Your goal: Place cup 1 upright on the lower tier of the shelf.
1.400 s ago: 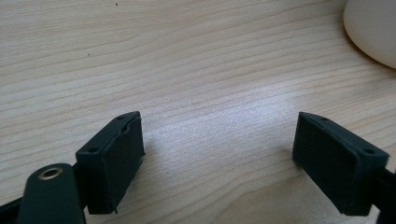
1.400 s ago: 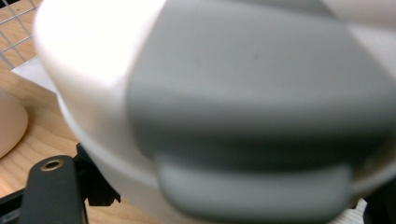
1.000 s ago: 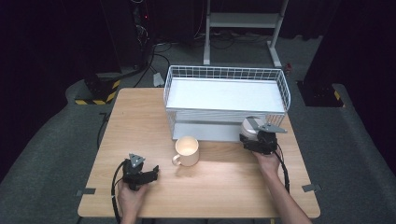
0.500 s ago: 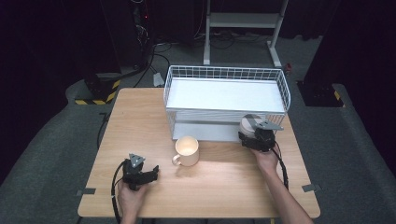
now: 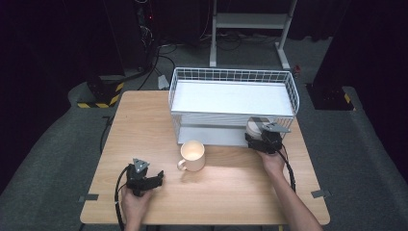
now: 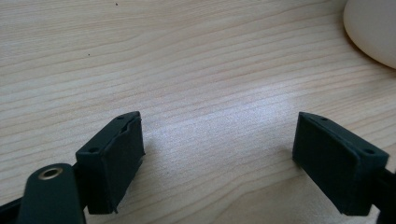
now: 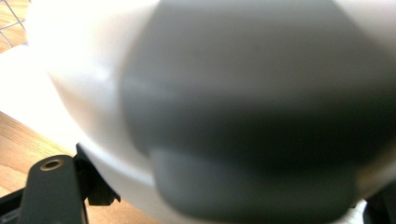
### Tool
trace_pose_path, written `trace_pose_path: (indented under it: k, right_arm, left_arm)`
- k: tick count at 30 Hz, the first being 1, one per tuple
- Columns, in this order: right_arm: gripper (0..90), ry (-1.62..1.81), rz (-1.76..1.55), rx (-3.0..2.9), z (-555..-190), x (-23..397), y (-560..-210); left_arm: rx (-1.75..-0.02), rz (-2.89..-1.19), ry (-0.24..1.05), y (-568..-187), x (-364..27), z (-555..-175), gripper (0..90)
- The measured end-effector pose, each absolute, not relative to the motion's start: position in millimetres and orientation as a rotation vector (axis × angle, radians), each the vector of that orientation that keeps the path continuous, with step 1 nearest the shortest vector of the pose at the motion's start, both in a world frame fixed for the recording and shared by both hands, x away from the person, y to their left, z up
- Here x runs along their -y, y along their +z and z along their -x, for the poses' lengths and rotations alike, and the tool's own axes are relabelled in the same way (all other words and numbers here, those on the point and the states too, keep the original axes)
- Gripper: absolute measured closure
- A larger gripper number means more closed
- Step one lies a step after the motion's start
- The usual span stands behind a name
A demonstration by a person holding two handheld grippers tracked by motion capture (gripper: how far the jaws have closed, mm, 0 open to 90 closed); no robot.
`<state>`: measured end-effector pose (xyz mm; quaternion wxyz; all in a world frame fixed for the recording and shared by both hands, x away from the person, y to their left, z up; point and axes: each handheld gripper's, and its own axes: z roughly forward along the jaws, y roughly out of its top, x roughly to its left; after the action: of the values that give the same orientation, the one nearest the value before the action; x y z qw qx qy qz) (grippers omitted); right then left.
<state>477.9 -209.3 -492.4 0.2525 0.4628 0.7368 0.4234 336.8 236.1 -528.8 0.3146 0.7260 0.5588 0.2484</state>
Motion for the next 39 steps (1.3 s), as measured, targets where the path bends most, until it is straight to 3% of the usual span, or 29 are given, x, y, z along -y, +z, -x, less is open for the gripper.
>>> trace_pose_path:
  k: [21,39]
  right_arm:
    - [13.4,1.111,-1.328,-2.038,-482,209,-496]
    - [25.1,1.063,-1.333,-2.04,-456,217,-497]
  left_arm:
    - [-1.473,-1.911,0.656,-529,-236,-337,16.6]
    - [-1.472,-1.913,0.655,-529,-236,-337,16.7]
